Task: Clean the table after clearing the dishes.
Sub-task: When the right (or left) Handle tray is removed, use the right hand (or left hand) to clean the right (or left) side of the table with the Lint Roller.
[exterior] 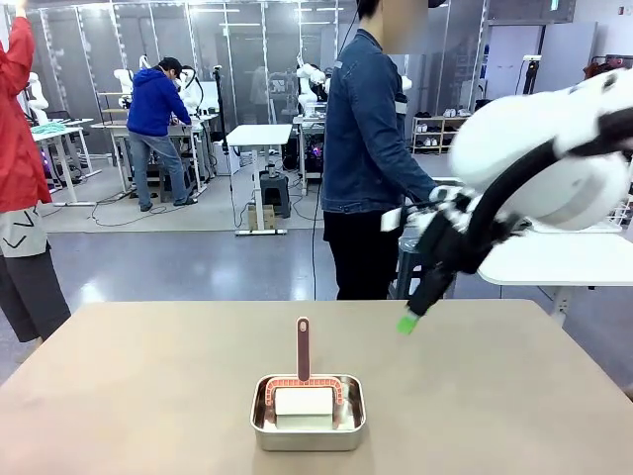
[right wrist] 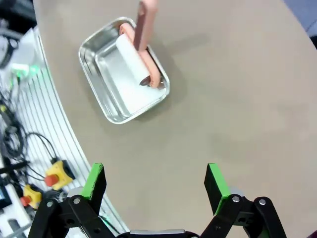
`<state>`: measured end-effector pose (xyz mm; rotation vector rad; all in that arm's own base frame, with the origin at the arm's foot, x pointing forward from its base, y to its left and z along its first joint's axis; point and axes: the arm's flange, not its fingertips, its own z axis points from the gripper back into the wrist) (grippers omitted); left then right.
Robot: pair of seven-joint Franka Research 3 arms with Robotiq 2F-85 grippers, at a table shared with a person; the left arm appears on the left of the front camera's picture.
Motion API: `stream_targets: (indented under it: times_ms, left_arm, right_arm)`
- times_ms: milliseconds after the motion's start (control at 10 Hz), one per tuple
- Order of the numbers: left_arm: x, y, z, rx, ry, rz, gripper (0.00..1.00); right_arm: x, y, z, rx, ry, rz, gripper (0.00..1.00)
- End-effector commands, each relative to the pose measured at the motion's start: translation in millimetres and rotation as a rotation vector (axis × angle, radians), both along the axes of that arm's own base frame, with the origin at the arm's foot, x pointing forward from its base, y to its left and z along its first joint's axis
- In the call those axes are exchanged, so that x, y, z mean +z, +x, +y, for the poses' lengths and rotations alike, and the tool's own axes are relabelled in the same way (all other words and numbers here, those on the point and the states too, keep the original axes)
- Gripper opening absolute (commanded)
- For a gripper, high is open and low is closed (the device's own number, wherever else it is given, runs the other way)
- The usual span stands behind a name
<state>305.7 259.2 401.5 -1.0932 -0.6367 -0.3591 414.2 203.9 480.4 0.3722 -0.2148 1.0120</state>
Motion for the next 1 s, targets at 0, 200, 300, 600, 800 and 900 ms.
stream_targets:
  times_ms: [0, 200, 300, 600, 800, 900]
  left_arm:
    - [3, -5, -1, -0.006, 0.002, 0.002, 1.0]
    - [3, -5, -1, -0.006, 0.002, 0.002, 1.0]
    - [3, -5, -1, -0.006, 0.002, 0.002, 1.0]
    - [3, -5, -1, -0.006, 0.002, 0.002, 1.0]
    - [3, -5, -1, -0.006, 0.002, 0.002, 1.0]
    - [3, -5, -1, -0.006, 0.002, 0.002, 1.0]
  right_arm:
    - [-21, 4, 17, 0.02, -0.119, -0.08, 1.0]
    - [-30, -6, 24, 0.092, -0.162, -0.09, 1.0]
    - [-23, -3, 34, 0.084, -0.105, -0.06, 1.0]
    - [-23, -3, 34, 0.084, -0.105, -0.06, 1.0]
    - [-23, -3, 34, 0.084, -0.105, -0.06, 1.0]
    - [-25, 0, 30, 0.093, -0.123, -0.072, 1.0]
